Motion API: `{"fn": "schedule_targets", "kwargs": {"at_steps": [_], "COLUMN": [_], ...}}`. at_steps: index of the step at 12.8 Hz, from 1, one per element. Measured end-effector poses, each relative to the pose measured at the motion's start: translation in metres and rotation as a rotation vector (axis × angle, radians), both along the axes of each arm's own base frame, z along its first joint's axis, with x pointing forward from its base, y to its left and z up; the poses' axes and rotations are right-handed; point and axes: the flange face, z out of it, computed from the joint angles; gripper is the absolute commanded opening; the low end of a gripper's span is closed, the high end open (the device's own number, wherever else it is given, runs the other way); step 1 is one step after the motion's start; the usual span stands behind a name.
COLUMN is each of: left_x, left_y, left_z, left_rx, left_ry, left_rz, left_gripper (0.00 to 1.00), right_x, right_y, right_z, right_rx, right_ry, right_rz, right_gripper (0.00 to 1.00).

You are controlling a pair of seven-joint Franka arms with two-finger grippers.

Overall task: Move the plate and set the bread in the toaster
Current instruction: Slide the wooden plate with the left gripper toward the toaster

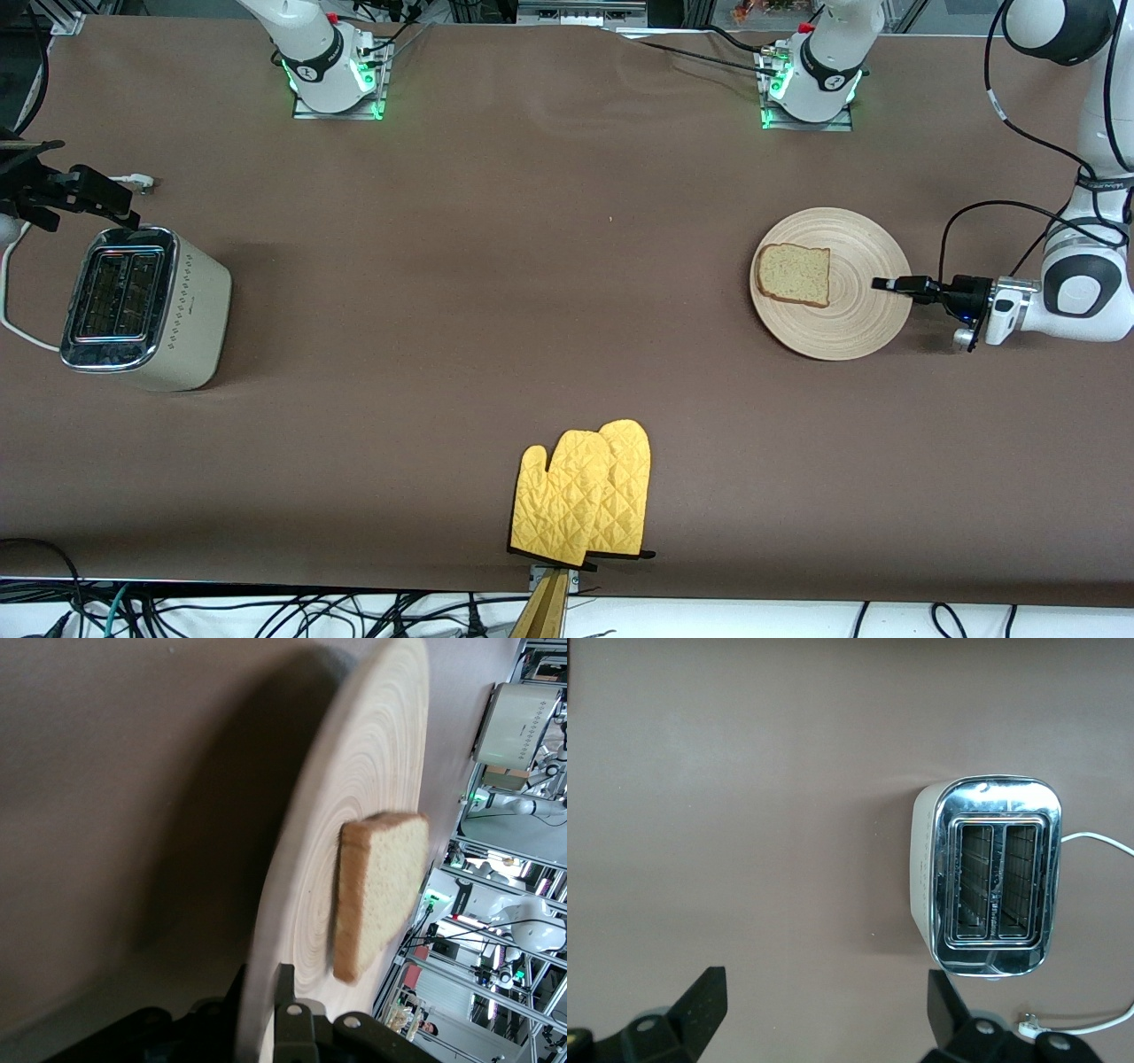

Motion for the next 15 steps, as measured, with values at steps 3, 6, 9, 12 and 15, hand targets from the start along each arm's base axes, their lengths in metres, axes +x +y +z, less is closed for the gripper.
{"fn": "schedule_targets", "kwargs": {"at_steps": [3, 6, 9, 12, 15], "left_x": [0.004, 0.020, 0.050, 0.076, 0.090], "left_y": [-0.008, -0.033, -0.098, -0.198, -0.332], "left_z": [-0.001, 0.004, 0.019, 0.030, 0.030], "left_rx": [-0.007, -0.065, -0.194, -0.286, -0.246], "left_ry": [-0.007, -0.041, -0.092, -0.115, -0.165], "left_rz": [-0.009, 0.019, 0.038, 0.012, -0.033], "left_gripper": [0.00, 0.00, 0.00, 0.00, 0.00], "right_x": [0.000, 0.000, 0.000, 0.001, 0.003], "right_y": [0.000, 0.000, 0.000, 0.000, -0.001], "right_z": [0.000, 0.000, -0.001, -0.002, -0.005], "right_rx": [0.000, 0.000, 0.000, 0.000, 0.000], "right_ry": [0.000, 0.001, 0.001, 0.003, 0.008], "right_rz": [0.000, 0.000, 0.000, -0.001, -0.002], "right_gripper": [1.00, 1.00, 1.00, 1.00, 1.00]}}
